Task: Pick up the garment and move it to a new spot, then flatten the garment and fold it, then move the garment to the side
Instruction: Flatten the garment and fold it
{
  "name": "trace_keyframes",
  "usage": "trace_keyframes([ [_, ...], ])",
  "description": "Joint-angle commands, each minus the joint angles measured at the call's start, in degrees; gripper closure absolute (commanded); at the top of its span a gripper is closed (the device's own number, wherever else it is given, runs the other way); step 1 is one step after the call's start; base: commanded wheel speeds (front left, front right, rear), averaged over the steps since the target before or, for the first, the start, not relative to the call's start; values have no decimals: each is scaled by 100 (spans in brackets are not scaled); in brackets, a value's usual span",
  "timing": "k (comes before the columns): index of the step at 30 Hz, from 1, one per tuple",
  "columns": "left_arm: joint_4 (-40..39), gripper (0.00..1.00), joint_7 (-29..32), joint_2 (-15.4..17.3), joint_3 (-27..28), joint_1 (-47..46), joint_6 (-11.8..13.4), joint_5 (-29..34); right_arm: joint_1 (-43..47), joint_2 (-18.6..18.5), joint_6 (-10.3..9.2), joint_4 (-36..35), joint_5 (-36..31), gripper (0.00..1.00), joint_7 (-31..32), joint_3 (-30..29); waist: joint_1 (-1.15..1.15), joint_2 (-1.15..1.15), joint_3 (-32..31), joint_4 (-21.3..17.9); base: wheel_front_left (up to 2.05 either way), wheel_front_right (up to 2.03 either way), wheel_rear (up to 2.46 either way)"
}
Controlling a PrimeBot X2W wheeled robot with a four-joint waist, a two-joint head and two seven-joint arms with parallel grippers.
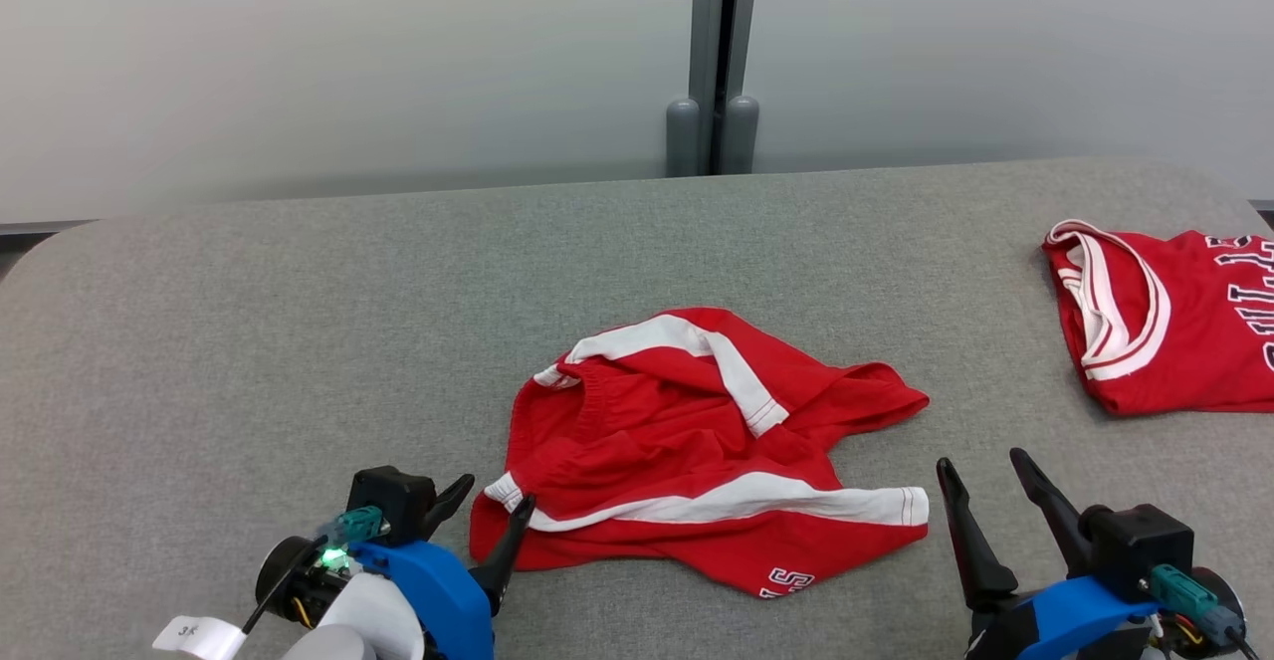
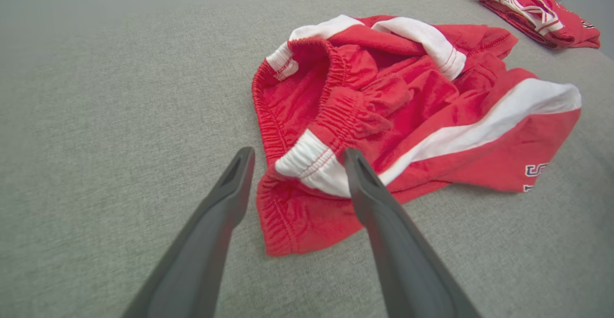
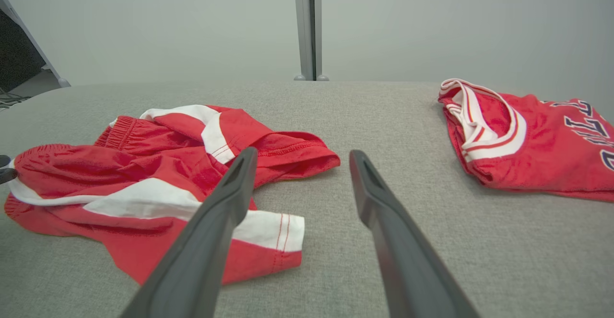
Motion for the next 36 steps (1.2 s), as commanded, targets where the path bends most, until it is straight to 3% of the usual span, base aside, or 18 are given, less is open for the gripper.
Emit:
trace_keyframes([
  [1,36,0,64,52,-59,-148,-40,-65,-77,-11,1,3,18,0,-17,10,-1,0,43,-54,0,0,0],
  [10,286,0,172,206,-310,-392,-31,-335,-116,-11,1,17,54,0,-65,54,-1,0,182,-212,0,0,0],
  [11,297,6,202,212,-353,-415,-31,-350,-130,-11,1,15,57,0,-55,58,-1,0,205,-222,0,0,0],
  [12,307,17,212,222,-380,-448,-31,-371,-144,-11,1,17,61,0,-59,55,-1,0,222,-227,0,0,0],
  [13,325,53,207,228,-408,-470,-31,-380,-153,-11,1,20,66,0,-62,55,-1,0,239,-231,0,0,0],
  [15,358,100,149,244,-445,-526,-32,-388,-166,-11,1,20,77,0,-72,48,-1,0,275,-234,0,0,0],
  [20,465,100,-62,145,-340,-562,69,-458,-190,-11,1,58,127,0,-6,69,-1,0,333,-196,0,0,0],
  [29,212,100,-592,-169,-169,34,458,-681,72,-12,1,7,812,0,1055,273,-1,0,417,-97,0,0,0],
  [36,-6,100,-708,-255,-194,213,563,-720,-144,-11,2,193,1195,0,1300,194,-1,0,455,-7,0,0,0],
])
